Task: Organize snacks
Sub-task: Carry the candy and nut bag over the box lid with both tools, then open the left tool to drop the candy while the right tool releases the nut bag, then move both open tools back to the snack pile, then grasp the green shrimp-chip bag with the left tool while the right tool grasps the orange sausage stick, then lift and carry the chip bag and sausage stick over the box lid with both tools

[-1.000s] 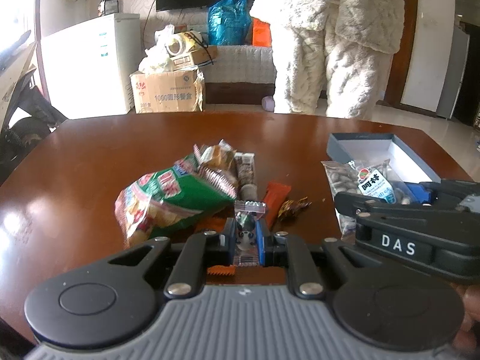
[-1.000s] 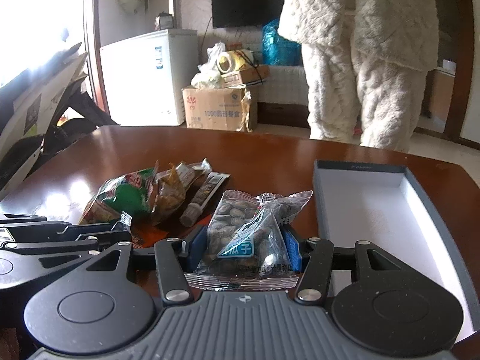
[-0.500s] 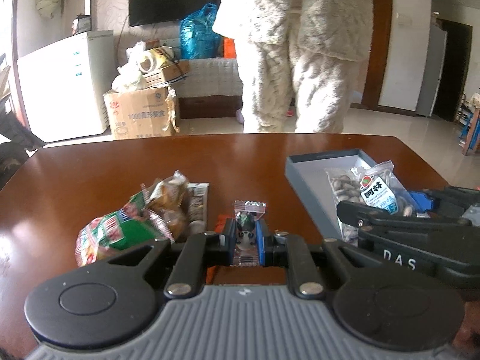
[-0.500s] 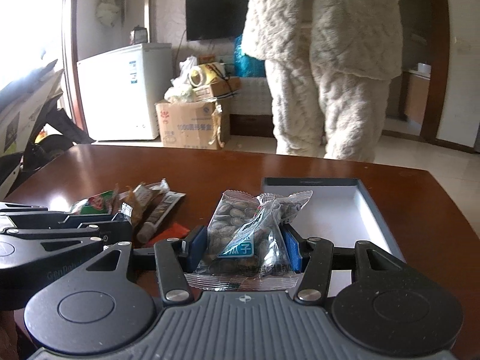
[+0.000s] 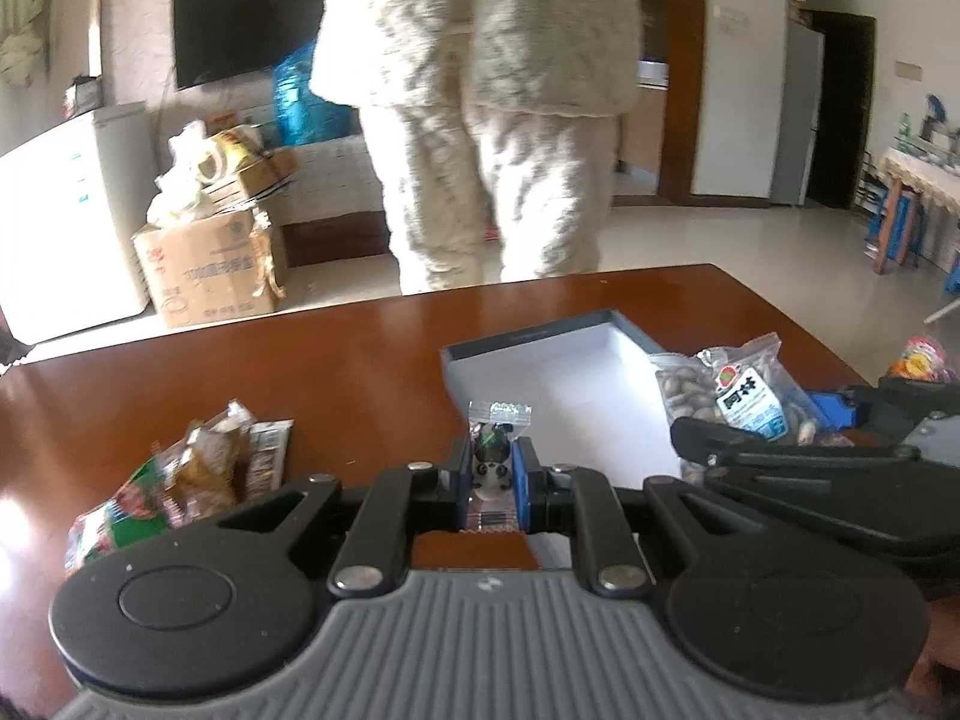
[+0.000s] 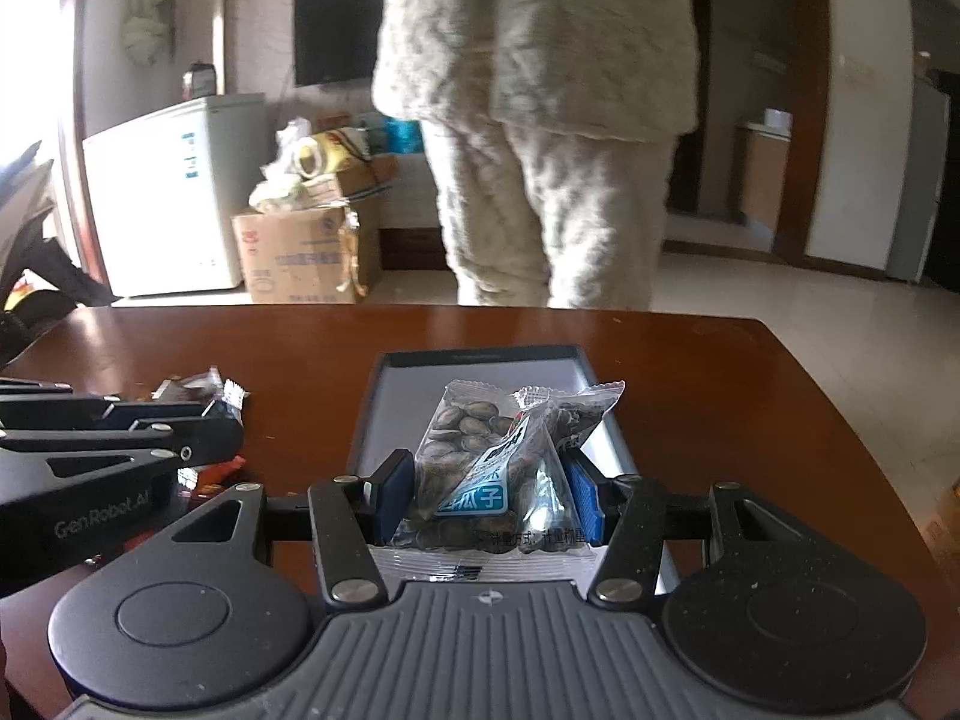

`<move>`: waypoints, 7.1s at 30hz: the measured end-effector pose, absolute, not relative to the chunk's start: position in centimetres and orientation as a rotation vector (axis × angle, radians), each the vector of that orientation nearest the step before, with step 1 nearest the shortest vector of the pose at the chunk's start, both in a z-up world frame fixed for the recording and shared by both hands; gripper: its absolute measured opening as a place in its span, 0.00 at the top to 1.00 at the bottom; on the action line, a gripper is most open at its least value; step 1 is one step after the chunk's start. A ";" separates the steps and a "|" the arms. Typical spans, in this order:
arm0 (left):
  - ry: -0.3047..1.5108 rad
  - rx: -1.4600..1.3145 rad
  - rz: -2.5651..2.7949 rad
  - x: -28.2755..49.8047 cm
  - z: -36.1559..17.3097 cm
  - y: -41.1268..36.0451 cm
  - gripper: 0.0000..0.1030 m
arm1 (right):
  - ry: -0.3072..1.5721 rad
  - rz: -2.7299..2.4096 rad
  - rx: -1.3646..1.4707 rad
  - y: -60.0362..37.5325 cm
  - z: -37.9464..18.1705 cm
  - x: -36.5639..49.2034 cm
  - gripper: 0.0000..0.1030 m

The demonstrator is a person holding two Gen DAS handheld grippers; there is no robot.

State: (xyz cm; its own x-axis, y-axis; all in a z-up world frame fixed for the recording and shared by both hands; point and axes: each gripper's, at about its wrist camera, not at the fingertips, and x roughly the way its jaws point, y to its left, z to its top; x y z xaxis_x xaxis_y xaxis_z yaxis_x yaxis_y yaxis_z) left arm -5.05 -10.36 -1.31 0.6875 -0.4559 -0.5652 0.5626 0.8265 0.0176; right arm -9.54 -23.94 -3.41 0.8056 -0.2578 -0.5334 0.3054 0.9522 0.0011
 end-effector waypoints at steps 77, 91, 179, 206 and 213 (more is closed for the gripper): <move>0.828 0.271 -0.732 0.0 -9.4 -18.9 0.41 | 0.668 -0.392 0.008 -27.1 -8.4 -12.1 0.30; 0.780 0.230 -0.742 0.7 -6.8 -17.3 0.28 | 0.610 -0.412 0.033 -27.1 -6.9 -12.3 0.30; 0.813 0.342 -0.643 10.3 -6.3 10.8 0.24 | 0.779 -0.065 0.195 -6.2 -11.9 4.4 0.45; 0.749 0.309 -0.649 10.0 -6.7 11.2 0.57 | 0.765 -0.068 0.054 -5.7 -12.3 4.7 0.76; 0.726 0.273 -0.623 9.9 -5.5 11.4 0.63 | 0.745 -0.064 0.089 -6.4 -11.8 3.7 0.76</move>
